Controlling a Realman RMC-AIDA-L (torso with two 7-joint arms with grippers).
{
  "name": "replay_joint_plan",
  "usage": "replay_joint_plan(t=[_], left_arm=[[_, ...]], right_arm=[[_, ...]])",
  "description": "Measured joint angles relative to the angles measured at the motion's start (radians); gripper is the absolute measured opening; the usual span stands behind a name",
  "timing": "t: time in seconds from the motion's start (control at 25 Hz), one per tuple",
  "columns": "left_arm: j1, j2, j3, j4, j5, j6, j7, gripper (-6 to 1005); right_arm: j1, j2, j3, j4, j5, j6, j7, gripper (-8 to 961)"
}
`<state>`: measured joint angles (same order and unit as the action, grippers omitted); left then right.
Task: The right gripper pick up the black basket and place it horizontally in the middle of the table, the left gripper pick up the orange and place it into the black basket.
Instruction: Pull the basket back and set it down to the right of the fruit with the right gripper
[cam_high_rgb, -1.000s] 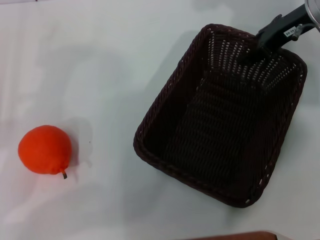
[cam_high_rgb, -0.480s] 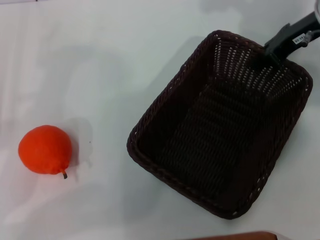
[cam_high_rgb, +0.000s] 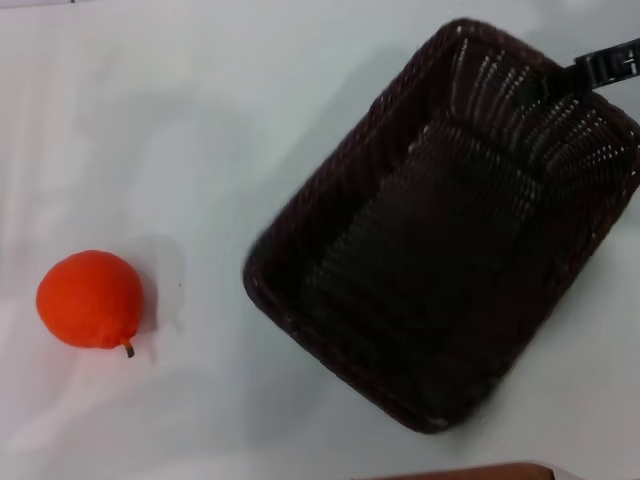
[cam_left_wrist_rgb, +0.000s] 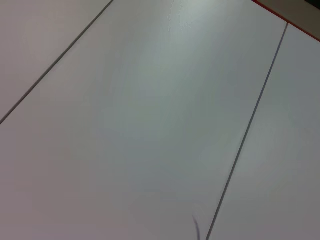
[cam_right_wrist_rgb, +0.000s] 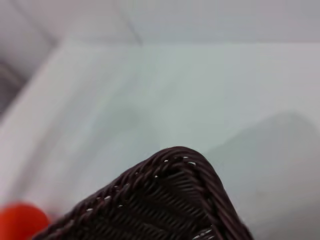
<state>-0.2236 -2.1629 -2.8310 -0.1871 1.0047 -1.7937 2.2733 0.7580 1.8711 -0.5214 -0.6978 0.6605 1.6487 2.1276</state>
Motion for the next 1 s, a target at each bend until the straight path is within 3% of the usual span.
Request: replay_joint_plan(t=[0.16,0.44,1.0], left_arm=[[-0.003,0.0,0.007,0.0,0.0,0.003,0.0,886],[-0.005,0.001,0.01,0.0,0.0,0.005,-0.001,886],[-0.007,0.003,0.01,-0.008,0.0,0.007,-0.003,886]], right_arm=[[-0.039,-0.021,0.02,0.055,0.106,-0.003,0.044,194],[-0.078,-0.014,0.121,0.124,0.204,-0.027,0.095,206],[-0.115,0.096,0.19,0.195,0.247,-0.281,0.153,231]])
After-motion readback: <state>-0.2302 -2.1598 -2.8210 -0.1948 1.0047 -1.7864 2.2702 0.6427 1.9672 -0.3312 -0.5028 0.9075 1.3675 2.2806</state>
